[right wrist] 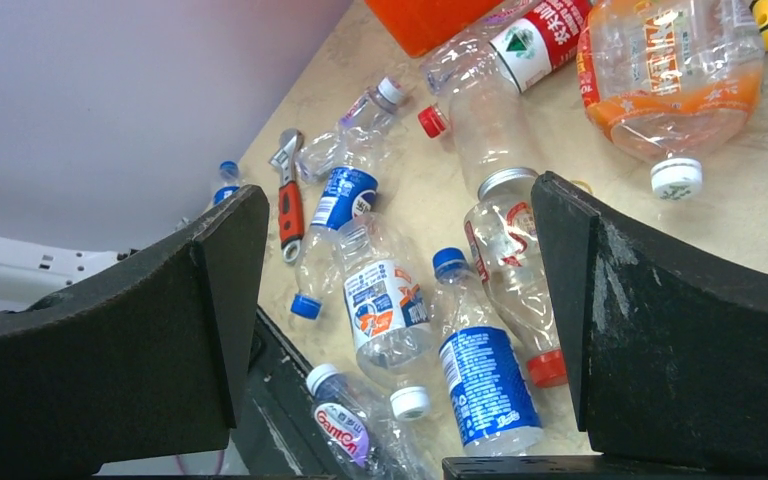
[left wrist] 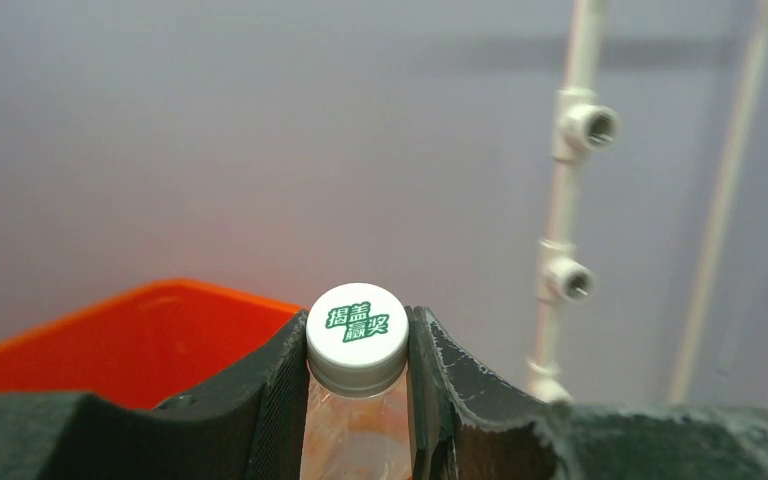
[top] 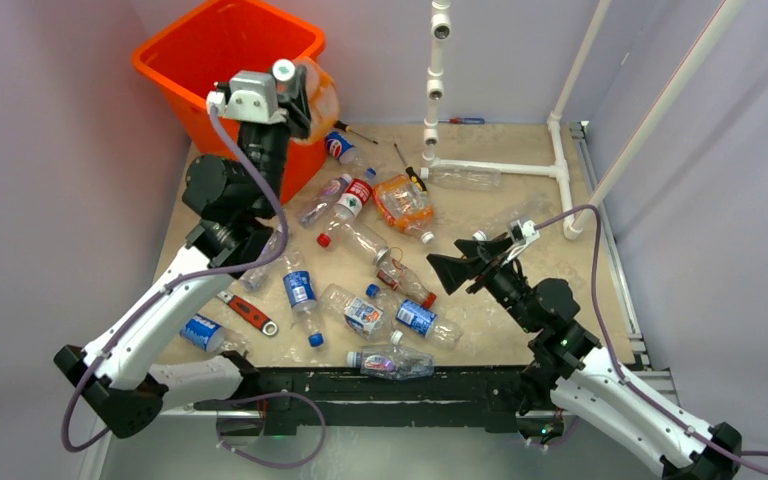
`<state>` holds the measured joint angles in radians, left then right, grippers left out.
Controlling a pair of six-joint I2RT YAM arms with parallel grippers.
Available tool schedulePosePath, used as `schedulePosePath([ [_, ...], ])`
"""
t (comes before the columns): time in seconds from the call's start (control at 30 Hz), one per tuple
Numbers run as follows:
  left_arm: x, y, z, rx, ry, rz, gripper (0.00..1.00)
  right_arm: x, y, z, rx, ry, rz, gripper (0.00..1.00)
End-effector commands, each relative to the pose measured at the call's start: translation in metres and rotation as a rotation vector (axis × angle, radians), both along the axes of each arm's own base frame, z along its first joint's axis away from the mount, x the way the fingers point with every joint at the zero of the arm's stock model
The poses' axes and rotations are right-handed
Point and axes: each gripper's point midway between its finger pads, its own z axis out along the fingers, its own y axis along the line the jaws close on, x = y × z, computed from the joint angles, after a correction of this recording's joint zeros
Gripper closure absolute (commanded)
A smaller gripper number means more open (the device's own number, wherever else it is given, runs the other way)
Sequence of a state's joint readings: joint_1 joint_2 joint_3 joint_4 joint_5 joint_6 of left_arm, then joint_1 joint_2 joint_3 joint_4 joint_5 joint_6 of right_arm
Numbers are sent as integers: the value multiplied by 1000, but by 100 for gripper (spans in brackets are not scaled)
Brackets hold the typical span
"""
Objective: Put the plastic bottles in the bin
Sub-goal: Place the plastic bottle in the trash bin.
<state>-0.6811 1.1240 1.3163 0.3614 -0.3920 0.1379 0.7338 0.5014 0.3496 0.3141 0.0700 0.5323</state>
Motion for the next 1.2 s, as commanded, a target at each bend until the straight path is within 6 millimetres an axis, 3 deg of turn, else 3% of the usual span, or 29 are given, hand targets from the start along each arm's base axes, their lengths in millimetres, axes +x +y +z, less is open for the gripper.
schedulePosePath([
  [0.0,-2,77,58,-55,-161,435,100,0,3,2,5,31,9,1],
  [0.13,0,87,73,-72,-273,542,100,1,10,-7,-34,53,34,1],
  [0.3,29,112,81,-88,-308,657,100,-1,13,-11,-20,55,56,1],
  [0.5,54,141,80,-105,-383,637,100,-8,5,-19,-4,59,46,1],
  [0.6,74,145,72,-135,-395,552,100,-13,5,-26,-7,78,63,1],
  [0.77,119,173,42,-237,-280,466,100,-13,2,-25,-19,82,53,1],
  [0.9,157,169,19,-221,-144,434,100,-15,-2,-30,-29,88,44,1],
  [1.17,194,162,-13,-211,20,393,100,-13,-5,-31,-48,81,26,1],
])
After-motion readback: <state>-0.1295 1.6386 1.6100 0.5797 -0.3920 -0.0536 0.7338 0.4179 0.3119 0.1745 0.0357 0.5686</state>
